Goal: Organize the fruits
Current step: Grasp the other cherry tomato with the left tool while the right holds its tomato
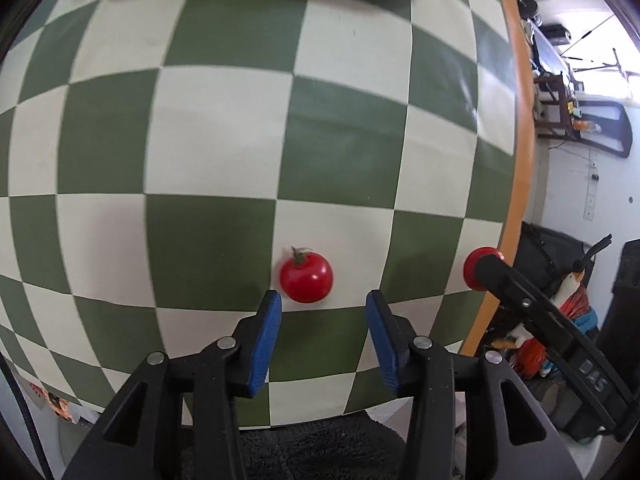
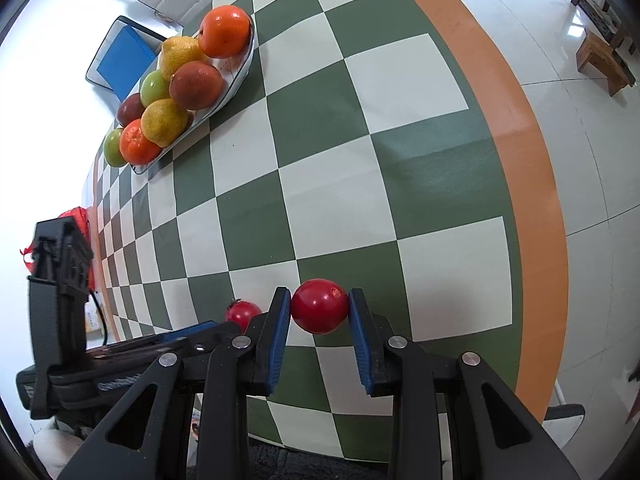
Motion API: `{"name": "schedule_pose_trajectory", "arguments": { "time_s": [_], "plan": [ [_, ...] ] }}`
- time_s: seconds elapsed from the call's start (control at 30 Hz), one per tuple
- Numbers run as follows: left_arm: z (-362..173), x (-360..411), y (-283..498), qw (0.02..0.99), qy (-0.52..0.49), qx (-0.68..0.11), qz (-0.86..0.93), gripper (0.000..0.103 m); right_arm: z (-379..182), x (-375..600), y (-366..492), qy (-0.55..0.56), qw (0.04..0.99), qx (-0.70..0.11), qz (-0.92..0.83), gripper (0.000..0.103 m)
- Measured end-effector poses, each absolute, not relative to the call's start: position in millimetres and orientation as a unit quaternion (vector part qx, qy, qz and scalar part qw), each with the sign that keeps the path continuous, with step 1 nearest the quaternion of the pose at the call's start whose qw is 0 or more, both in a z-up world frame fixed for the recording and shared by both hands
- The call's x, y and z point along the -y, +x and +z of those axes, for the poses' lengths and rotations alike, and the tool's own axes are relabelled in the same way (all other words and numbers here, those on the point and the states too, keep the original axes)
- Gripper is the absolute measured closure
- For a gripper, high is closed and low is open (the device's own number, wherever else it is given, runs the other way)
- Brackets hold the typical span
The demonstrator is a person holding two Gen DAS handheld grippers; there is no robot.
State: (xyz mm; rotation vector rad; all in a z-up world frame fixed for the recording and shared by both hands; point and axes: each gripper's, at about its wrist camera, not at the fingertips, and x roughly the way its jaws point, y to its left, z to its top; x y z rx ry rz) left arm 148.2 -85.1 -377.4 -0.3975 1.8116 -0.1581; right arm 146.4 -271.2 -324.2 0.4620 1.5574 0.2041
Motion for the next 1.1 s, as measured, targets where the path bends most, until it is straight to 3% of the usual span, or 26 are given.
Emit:
{"name": "schedule_pose_trajectory", "arguments": {
  "time_s": [0.23, 0.43, 0.7, 0.83, 0.93, 1.1],
  "plan": [
    [-381.9, 82.4, 160.3, 0.614, -0.155, -0.772, -0.055, 0.064, -325.7, 273.8, 144.1, 0.198, 0.683, -0.698, 0.086, 0.071],
    [-377.8, 82.0, 161.6, 0.631, -0.133, -0.762, -0.055, 0.076, -328.9, 275.1, 142.6, 0.199, 0.679, -0.702, 0.087, 0.071],
    [-354.1, 60.7, 175.2, 0.649, -0.172, -0.740, -0.048, 0.080, -323.2, 270.1, 156.6, 0.202, 0.684, -0.694, 0.097, 0.071],
    [-350.1, 48.6, 180.3, 0.650, -0.194, -0.734, -0.045, 0.077, -322.1, 266.4, 164.4, 0.203, 0.685, -0.692, 0.103, 0.071],
    [-362.2, 47.0, 175.3, 0.614, -0.218, -0.756, -0.056, 0.064, -321.7, 263.3, 168.2, 0.201, 0.685, -0.692, 0.108, 0.071],
    [-374.0, 58.3, 174.4, 0.596, -0.196, -0.777, -0.057, 0.061, -322.0, 262.9, 170.6, 0.202, 0.684, -0.693, 0.108, 0.071]
  ]
}}
